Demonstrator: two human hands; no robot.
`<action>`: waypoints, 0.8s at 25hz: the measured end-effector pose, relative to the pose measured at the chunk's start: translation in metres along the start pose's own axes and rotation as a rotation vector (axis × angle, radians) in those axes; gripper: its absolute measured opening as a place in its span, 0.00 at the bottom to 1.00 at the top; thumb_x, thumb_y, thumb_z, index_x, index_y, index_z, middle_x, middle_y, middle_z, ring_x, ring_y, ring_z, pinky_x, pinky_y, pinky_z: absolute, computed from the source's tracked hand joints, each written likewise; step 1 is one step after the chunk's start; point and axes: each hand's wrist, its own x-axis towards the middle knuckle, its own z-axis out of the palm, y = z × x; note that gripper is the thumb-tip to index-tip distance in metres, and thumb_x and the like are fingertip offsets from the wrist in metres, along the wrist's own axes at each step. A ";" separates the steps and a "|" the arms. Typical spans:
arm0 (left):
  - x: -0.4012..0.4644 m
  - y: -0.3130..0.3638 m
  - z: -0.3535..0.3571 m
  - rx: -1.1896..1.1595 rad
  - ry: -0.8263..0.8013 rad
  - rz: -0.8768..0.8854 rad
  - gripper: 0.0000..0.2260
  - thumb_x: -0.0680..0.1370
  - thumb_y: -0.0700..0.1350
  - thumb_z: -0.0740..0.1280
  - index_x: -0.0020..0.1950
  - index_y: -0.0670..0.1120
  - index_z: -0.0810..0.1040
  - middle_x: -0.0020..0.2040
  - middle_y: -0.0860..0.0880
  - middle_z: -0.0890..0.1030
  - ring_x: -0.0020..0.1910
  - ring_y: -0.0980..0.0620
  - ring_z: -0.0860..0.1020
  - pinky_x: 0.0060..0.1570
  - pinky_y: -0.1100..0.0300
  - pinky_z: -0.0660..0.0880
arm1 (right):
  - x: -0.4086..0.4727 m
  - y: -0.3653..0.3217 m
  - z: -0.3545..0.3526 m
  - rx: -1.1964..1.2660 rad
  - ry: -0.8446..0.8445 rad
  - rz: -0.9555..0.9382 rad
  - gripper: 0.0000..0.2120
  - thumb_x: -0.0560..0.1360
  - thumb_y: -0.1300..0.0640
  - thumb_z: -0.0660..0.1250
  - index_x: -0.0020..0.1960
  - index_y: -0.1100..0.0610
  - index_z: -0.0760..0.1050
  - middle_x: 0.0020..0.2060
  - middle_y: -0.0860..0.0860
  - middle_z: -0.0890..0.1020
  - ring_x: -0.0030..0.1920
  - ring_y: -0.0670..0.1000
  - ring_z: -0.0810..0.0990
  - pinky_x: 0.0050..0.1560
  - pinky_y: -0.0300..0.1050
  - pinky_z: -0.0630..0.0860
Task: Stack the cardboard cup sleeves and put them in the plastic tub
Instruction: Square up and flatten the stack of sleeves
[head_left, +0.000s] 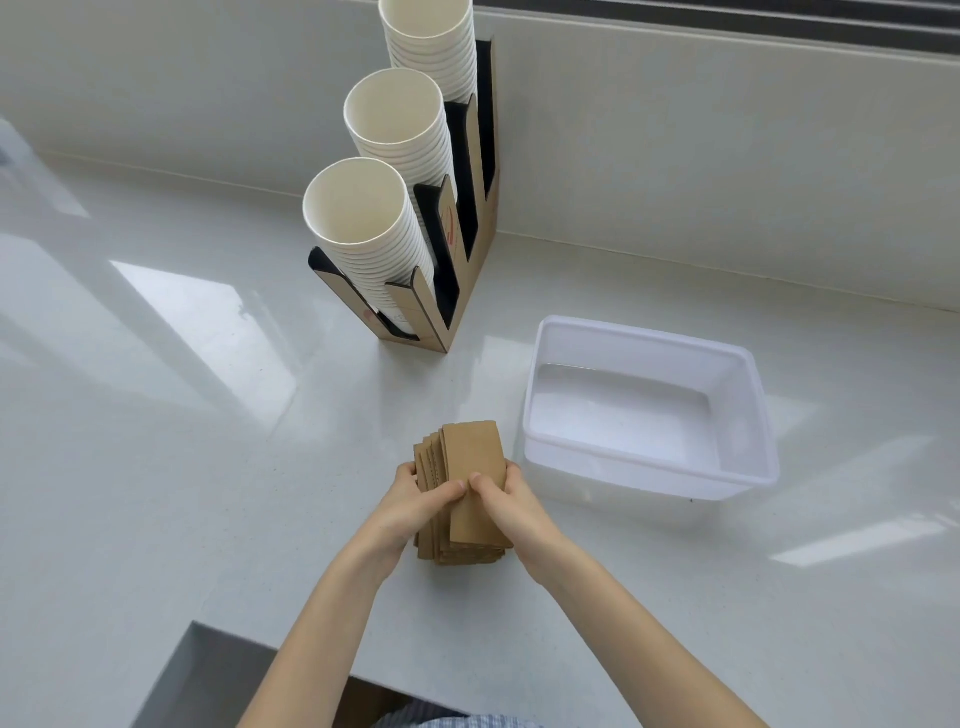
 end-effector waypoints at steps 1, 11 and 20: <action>-0.001 -0.001 0.001 -0.022 -0.011 0.002 0.27 0.72 0.44 0.68 0.66 0.44 0.59 0.50 0.50 0.75 0.49 0.50 0.78 0.43 0.58 0.75 | -0.001 0.002 0.000 -0.002 -0.006 -0.001 0.24 0.75 0.49 0.58 0.70 0.51 0.57 0.65 0.56 0.69 0.63 0.55 0.70 0.65 0.52 0.71; -0.017 -0.020 0.004 -0.031 -0.123 0.132 0.27 0.70 0.45 0.71 0.63 0.53 0.60 0.57 0.55 0.74 0.54 0.56 0.76 0.46 0.62 0.74 | -0.016 0.026 -0.031 0.157 -0.199 -0.092 0.25 0.72 0.53 0.68 0.66 0.57 0.67 0.59 0.54 0.78 0.57 0.50 0.78 0.53 0.40 0.76; -0.037 -0.013 0.023 0.132 -0.326 0.319 0.25 0.67 0.49 0.69 0.59 0.66 0.65 0.58 0.58 0.77 0.54 0.61 0.78 0.42 0.67 0.77 | -0.047 0.032 -0.069 -0.004 -0.054 -0.288 0.28 0.67 0.49 0.72 0.63 0.47 0.66 0.60 0.48 0.75 0.58 0.45 0.76 0.47 0.33 0.77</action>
